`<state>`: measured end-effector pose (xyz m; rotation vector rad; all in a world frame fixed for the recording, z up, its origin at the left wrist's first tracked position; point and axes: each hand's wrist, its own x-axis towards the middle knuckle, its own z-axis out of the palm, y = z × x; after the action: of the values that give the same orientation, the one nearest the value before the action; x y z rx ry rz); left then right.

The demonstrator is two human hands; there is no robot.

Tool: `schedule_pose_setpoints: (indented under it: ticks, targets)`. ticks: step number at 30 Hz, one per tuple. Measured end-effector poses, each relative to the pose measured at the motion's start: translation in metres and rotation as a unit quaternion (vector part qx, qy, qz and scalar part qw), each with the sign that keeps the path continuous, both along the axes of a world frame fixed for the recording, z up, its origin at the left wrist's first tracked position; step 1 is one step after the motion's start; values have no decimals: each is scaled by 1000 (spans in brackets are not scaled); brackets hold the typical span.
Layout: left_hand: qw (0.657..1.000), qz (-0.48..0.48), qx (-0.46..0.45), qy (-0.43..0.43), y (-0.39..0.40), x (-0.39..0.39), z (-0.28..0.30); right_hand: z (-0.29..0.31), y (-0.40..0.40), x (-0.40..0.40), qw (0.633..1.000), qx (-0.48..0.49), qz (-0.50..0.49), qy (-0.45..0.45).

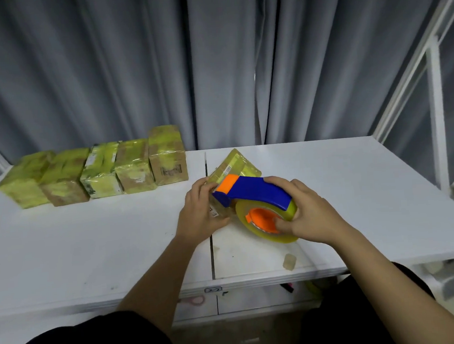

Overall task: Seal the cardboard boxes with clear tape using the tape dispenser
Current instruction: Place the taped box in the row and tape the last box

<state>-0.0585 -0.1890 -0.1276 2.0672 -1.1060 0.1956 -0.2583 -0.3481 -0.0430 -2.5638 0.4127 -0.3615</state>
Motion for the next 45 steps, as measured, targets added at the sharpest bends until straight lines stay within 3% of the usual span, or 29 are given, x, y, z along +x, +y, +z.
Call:
schedule_pose_setpoints:
  ticks: [6,13,16,20,22,33,39,43,45]
  targets:
    - [1000,-11,-4,-4,-3,1,3,9,0,-12,1000,8,6,2]
    - [992,28,-5,122,-2,4,0,-4,-3,-21,1000,15,-15,7]
    - [994,44,29,93,-4,5,-5,-13,-4,-19,1000,24,-13,2]
    - [990,68,76,-96,-6,10,-1,-14,-9,-22,1000,-1,-9,27]
    - [985,58,99,-130,-10,8,2,-13,-9,-23,1000,-12,-9,27]
    - [975,38,183,-123,-10,23,8,-8,5,-5,998,65,-8,17]
    - [964,70,242,-82,-12,33,19,-13,14,19,999,-32,5,20]
    - [958,60,262,-101,-12,33,20,-17,2,18,992,119,19,23]
    - [957,43,269,-100,-13,31,18,-23,-2,17,993,117,1,14]
